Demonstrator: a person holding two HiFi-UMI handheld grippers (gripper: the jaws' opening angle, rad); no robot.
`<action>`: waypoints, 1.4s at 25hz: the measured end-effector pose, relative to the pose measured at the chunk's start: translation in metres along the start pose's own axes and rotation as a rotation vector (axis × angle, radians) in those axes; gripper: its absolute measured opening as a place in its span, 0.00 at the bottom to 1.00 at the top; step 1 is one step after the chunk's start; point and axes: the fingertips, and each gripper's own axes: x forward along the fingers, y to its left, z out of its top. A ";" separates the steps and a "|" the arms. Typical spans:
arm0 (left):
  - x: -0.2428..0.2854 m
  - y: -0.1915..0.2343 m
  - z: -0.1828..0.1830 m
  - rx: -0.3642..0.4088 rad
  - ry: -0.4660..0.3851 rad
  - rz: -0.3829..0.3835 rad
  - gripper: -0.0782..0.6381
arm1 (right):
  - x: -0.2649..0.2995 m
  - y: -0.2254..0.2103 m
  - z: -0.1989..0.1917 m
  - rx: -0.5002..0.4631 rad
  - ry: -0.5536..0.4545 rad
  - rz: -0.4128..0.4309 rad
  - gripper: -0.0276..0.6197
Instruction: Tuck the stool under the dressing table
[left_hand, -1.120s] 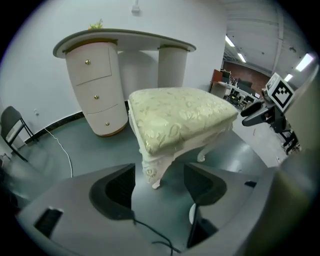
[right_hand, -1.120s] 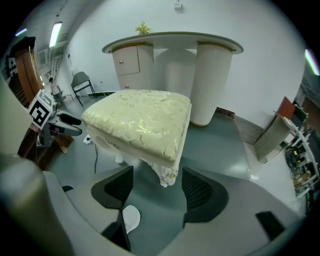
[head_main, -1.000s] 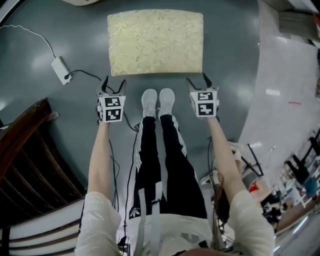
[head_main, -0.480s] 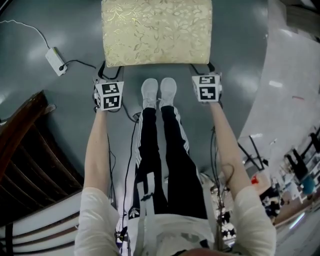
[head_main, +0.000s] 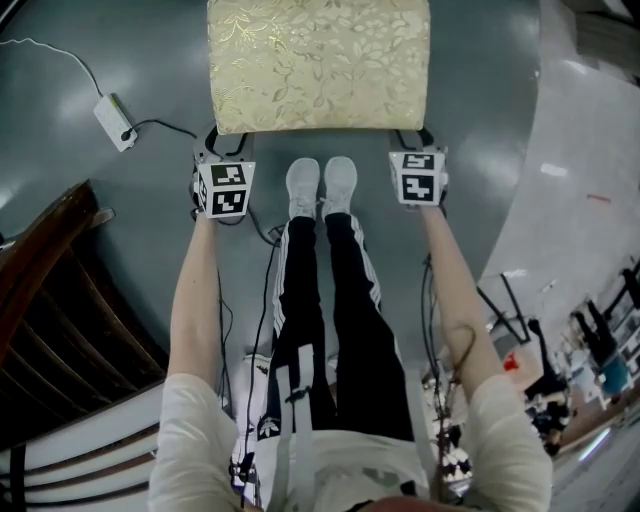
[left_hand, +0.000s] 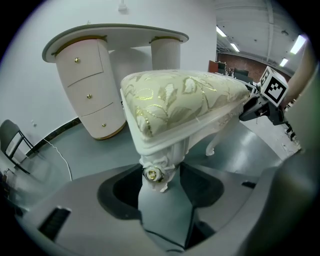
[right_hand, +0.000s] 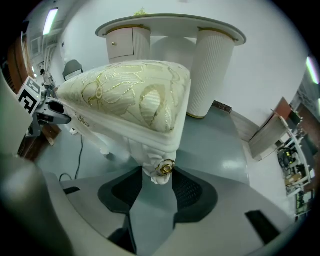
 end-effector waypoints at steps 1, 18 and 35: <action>0.000 0.000 -0.001 -0.002 0.003 -0.002 0.44 | 0.000 0.000 0.000 0.003 0.001 -0.003 0.33; 0.003 0.002 -0.001 0.015 -0.008 -0.013 0.42 | 0.003 0.000 0.000 0.039 -0.009 -0.022 0.31; 0.003 -0.003 -0.005 0.003 0.000 0.014 0.42 | 0.007 -0.005 0.003 0.010 -0.049 -0.005 0.31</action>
